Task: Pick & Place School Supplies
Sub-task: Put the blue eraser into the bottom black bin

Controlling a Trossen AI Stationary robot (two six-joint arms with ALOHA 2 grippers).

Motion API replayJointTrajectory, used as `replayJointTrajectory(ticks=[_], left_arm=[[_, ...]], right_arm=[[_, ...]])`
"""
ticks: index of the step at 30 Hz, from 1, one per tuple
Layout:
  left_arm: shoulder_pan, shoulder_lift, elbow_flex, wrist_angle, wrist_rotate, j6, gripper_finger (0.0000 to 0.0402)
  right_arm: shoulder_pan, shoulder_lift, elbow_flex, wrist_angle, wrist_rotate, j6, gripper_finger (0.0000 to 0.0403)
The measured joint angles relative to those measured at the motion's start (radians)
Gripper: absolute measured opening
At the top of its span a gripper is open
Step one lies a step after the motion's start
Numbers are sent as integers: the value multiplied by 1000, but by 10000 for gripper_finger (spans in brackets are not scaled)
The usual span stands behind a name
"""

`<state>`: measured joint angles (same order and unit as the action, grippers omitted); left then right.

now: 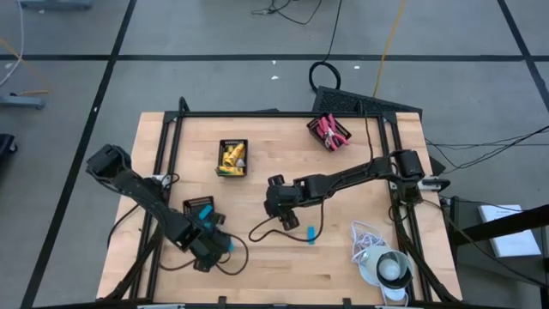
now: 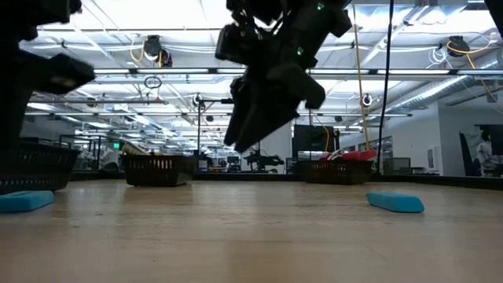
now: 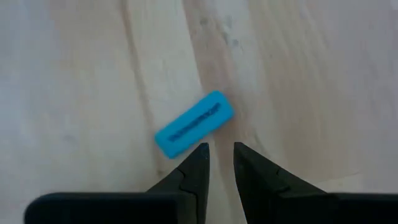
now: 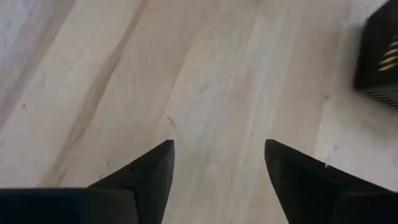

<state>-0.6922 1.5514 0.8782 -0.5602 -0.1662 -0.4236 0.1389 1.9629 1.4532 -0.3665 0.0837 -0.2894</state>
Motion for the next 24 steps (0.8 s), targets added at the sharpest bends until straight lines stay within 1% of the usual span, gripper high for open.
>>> replayJointTrajectory(ticks=[3, 5, 9, 12, 15, 20, 24], left_arm=[[0, 1, 31, -40, -53, 69, 84], [0, 1, 42, -54, -74, 118, 99], [4, 2, 46, -59, -73, 190, 145], [14, 1, 46, -62, -61, 221, 181], [27, 1, 46, -60, -45, 260, 207], [58, 8, 46, -34, 2, 320, 218], [68, 51, 46, 10, 40, 391, 218]], right_arm=[[0, -9, 2, -6, 0, 6, 239], [0, -14, 1, -30, -1, 7, 235], [1, -27, -11, -39, -1, 13, 232], [0, -41, -28, -83, 4, 20, 233], [0, -43, -42, -69, 22, 29, 232], [1, -49, -58, -95, 22, 42, 229], [1, -54, -62, -95, 22, 50, 228]])
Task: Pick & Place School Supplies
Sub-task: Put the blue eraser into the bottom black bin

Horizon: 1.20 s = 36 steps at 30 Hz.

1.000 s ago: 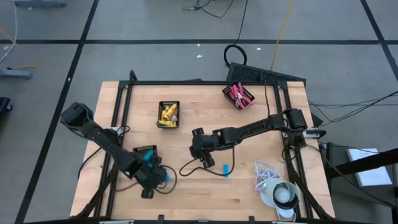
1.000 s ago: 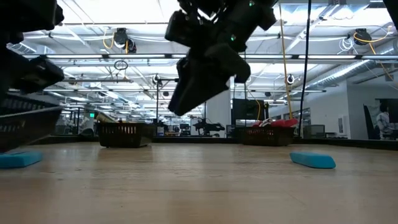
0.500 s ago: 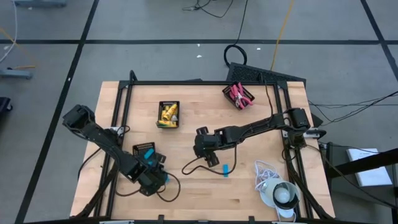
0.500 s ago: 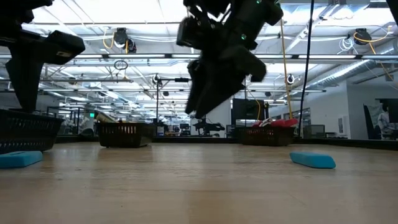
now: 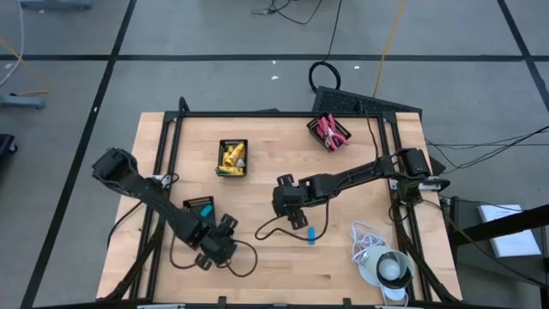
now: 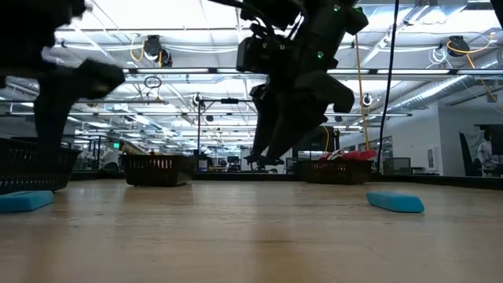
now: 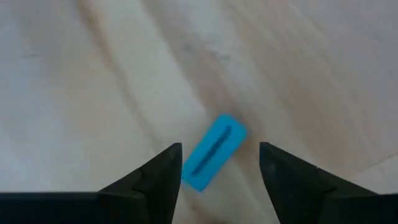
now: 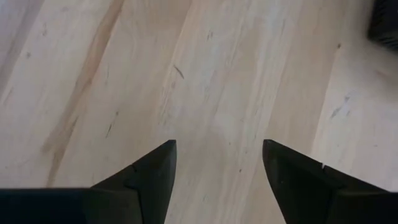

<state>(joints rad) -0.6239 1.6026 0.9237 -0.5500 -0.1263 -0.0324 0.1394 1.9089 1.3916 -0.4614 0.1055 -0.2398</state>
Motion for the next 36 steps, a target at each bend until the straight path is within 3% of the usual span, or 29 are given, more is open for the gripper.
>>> replayJointTrajectory(ticks=[3, 7, 14, 18, 23, 25, 29, 36], left_arm=[[11, 62, 0, 3, 34, 24, 218], [23, 121, 6, 3, -1, 45, 218], [53, 136, 5, 8, 8, 51, 211], [59, 137, 4, 7, -7, 56, 159], [64, 138, 3, 2, -1, 50, 46], [63, 137, 2, 1, -7, 41, 31], [61, 138, 21, -41, -77, -37, 31], [64, 117, 185, -336, -278, -115, 31]], right_arm=[[0, -14, -3, -12, -1, 0, 228], [0, -31, -2, -20, 0, 0, 228], [0, -38, -1, -25, 0, 14, 228], [0, -38, -1, -39, -1, 19, 226], [0, -38, -18, -29, -1, 24, 220], [0, -38, -27, -30, -1, 33, 218], [0, -38, -47, -29, -1, 41, 215], [0, -38, -62, -30, -2, 56, 214]])
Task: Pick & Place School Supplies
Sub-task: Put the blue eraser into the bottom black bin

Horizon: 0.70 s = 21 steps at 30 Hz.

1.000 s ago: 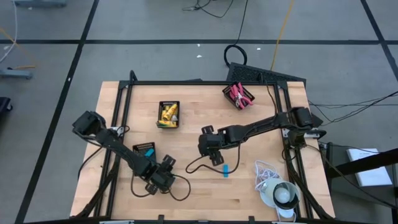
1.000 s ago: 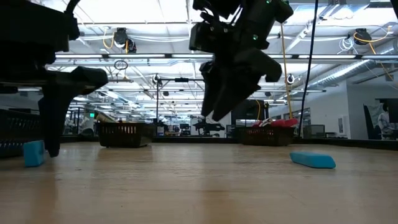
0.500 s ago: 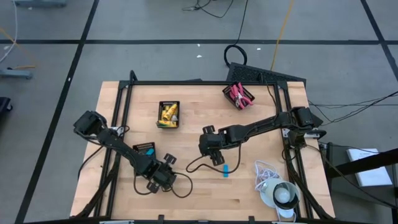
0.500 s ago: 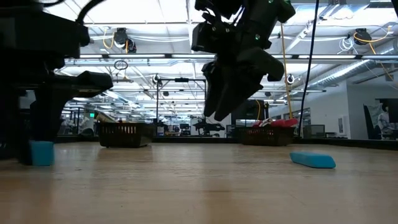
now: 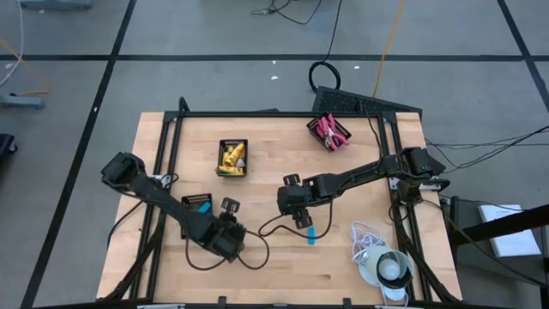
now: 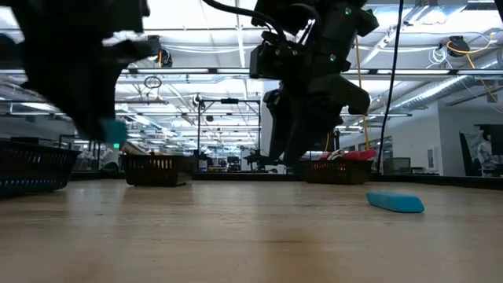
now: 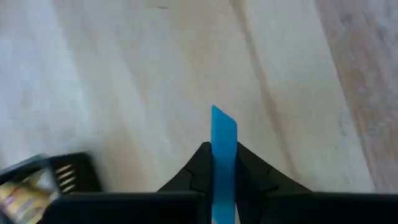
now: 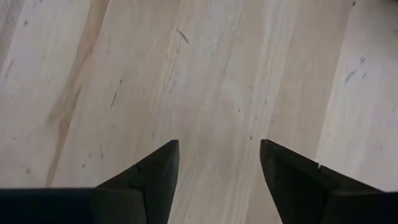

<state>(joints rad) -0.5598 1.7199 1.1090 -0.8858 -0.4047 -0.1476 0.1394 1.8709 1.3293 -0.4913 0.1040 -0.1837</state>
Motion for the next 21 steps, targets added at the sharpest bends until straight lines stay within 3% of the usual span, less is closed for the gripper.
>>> replayJointTrajectory(ticks=[5, 11, 15, 21], left_arm=[[-6, -42, 98, -99, -57, -51, 31], [-26, -134, 59, -296, -44, -286, 31], [-59, -187, -21, -332, 29, -427, 31], [-86, -212, -181, -210, 178, -508, 31]], right_arm=[[0, 0, 0, 5, 0, 1, 214], [0, 0, 0, -3, -1, -2, 210], [0, 0, 0, -2, -3, -20, 210], [0, 1, 0, 0, -3, -25, 210]])
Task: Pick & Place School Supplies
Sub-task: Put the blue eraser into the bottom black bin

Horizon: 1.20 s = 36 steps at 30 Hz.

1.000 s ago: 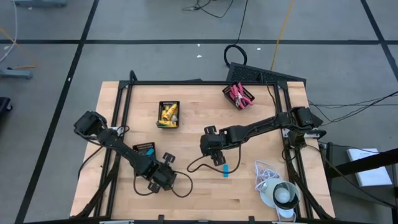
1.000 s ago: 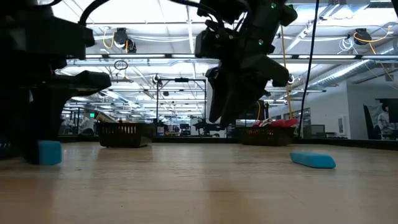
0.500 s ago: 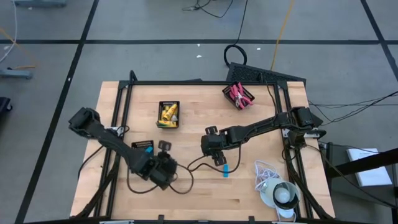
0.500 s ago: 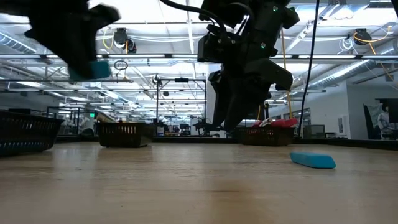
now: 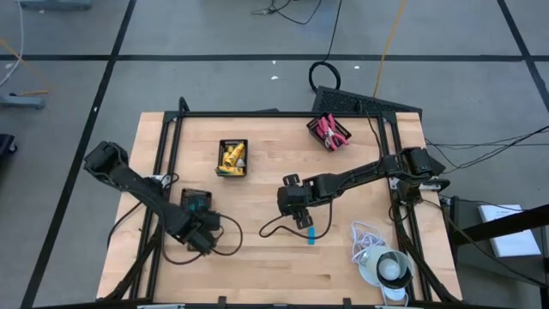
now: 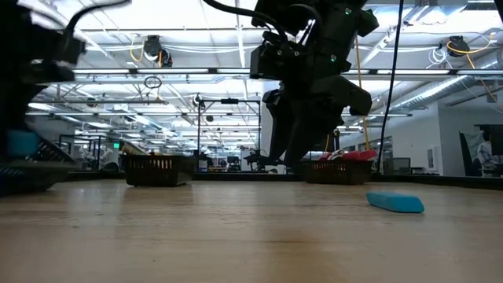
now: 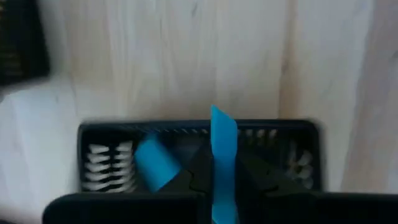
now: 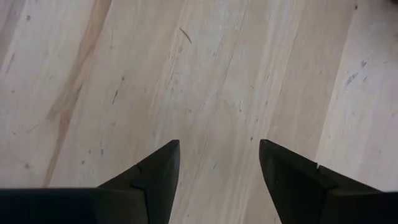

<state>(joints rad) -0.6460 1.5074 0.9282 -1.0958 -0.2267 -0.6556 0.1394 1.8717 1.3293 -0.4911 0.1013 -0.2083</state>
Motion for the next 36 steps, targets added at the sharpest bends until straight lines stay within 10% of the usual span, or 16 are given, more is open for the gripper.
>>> replayJointTrajectory(ticks=[36], left_arm=[[-183, -231, -216, -159, 55, -483, 31]], right_arm=[[0, 0, 0, -7, 0, 6, 210]])
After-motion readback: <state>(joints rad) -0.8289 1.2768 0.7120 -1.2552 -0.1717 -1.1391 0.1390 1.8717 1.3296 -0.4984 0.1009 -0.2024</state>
